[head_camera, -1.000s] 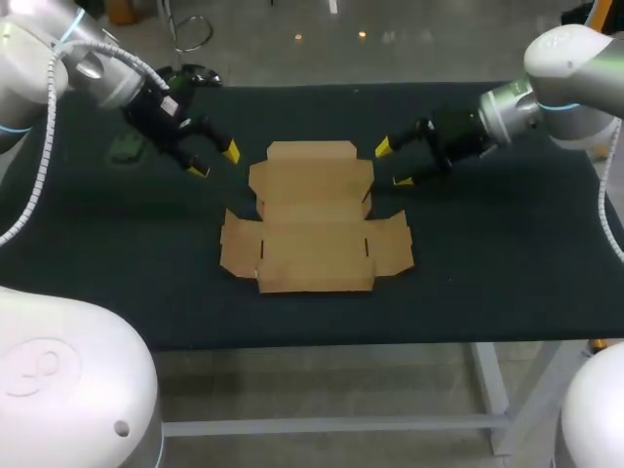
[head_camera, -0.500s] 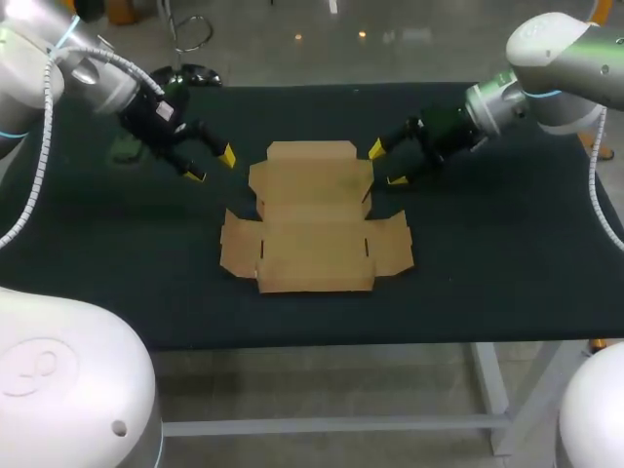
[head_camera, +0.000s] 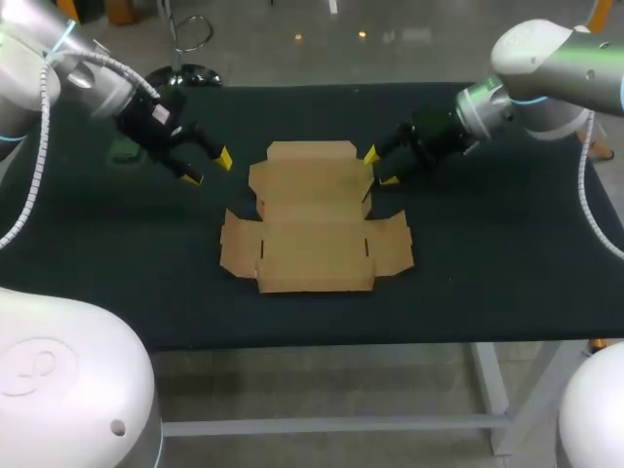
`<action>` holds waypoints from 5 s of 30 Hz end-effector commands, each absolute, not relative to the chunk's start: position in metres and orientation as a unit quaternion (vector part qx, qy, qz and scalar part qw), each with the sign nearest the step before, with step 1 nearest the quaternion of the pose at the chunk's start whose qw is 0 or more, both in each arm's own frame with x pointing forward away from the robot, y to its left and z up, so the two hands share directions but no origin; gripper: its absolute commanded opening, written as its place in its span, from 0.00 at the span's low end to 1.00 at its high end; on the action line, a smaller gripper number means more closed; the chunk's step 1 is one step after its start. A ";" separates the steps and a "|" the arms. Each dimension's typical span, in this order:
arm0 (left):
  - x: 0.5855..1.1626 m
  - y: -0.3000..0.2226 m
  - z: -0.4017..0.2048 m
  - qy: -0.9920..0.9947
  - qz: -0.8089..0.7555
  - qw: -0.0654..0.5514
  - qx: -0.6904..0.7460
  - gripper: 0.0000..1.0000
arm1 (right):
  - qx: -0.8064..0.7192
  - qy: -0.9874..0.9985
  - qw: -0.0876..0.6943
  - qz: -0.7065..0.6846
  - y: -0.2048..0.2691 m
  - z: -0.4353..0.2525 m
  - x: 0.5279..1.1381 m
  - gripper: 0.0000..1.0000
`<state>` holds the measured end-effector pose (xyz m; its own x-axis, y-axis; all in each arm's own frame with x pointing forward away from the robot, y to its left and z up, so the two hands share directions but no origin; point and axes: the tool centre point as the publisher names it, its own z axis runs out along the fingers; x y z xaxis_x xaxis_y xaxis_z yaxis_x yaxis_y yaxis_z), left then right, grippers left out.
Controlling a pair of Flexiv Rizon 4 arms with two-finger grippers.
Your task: Assemble the packaging by folding the flat box into shape, placing the metal phone stand inside, and closing the box properly
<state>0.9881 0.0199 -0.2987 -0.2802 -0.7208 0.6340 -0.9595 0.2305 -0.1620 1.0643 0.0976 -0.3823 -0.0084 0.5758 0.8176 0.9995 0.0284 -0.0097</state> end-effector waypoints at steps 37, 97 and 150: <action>0.987 0.042 -0.310 -0.746 0.270 0.236 0.561 1.00 | -0.639 -0.620 0.317 -0.326 0.123 -0.411 1.076 0.40; 0.997 0.017 -0.292 -0.809 0.428 0.084 0.394 1.00 | -0.500 -0.638 0.216 -0.544 0.105 -0.315 1.053 0.00; 1.053 -0.034 -0.238 -0.802 0.577 -0.018 0.156 1.00 | -0.340 -0.657 0.135 -0.659 0.126 -0.247 1.074 0.00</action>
